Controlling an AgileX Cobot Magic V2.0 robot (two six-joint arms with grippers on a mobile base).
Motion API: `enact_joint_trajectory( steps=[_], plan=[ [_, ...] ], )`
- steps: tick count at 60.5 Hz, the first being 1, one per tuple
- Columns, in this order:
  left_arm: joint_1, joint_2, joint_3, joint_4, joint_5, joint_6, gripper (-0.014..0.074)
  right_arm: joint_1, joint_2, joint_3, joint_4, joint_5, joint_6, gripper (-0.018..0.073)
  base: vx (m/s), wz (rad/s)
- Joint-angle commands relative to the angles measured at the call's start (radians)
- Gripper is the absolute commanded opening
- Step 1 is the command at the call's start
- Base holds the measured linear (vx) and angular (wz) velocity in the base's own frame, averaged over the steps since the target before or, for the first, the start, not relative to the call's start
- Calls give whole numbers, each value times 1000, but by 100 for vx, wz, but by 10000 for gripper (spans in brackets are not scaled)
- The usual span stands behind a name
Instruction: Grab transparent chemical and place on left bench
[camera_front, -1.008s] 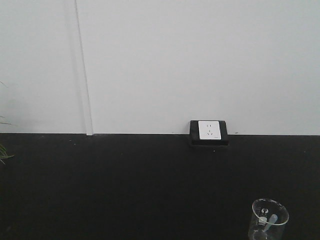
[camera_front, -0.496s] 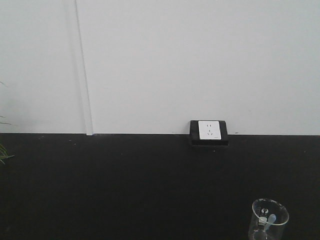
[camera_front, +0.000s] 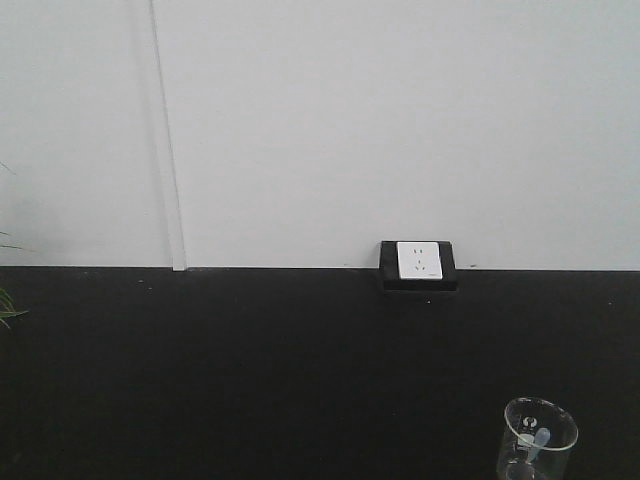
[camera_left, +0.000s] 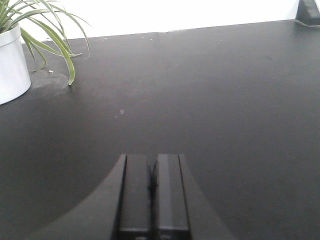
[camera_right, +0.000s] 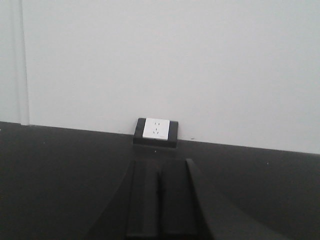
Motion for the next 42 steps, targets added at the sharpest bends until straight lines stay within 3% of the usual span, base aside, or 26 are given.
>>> enact_joint_trajectory(
  steps=[1, 16, 35, 42],
  plan=[
    [-2, -19, 16, -1, -78, -8, -3, -2, 135, -131, -4, -77, 0, 15, 0, 0],
    [-2, -19, 16, -1, -78, -8, -3, -2, 485, -243, -6, -88, -20, 135, 0, 0],
    [-2, -19, 16, -1, -78, -8, -3, -2, 852, -252, -11, -425, -72, 445, 0, 0],
    [-2, -19, 16, -1, -78, -8, -3, -2, 948, -252, -11, -471, -66, 549, 0, 0]
  ],
)
